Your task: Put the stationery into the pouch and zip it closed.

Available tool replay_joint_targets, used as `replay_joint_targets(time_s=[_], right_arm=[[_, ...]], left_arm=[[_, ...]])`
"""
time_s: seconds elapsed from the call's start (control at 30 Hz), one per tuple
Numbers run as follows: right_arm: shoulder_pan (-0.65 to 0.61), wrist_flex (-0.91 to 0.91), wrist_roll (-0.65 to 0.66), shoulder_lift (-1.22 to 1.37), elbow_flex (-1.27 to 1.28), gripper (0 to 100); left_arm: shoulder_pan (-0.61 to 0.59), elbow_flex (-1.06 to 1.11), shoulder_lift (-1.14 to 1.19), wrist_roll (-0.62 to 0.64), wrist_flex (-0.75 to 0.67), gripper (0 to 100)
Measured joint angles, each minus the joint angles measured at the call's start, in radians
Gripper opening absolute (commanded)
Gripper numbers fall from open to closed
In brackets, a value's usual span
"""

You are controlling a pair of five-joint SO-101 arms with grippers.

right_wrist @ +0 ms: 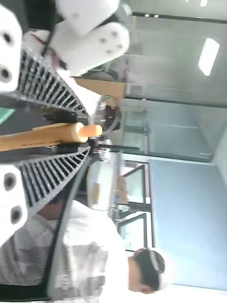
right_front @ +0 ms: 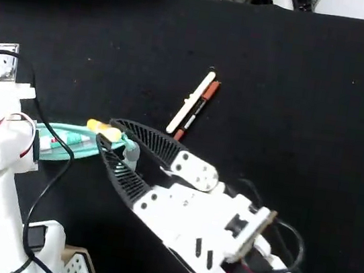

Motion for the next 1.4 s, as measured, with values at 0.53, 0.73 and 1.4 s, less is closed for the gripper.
replay_joint_targets(time_s=[0.53, 0.73, 1.4], right_arm=[[0.000, 0.124, 0.000, -0.011, -0.258, 1.3], [0.000, 0.384, 0.000, -0.012, -0.338, 1.3], [-0.103, 0.282, 0.069, -0.003, 0.028, 5.7]], left_arm=[[0.000, 0.000, 0.000, 0.000, 0.000, 3], [0.000, 0.000, 0.000, 0.000, 0.000, 3], [0.000, 0.000, 0.000, 0.000, 0.002, 3]])
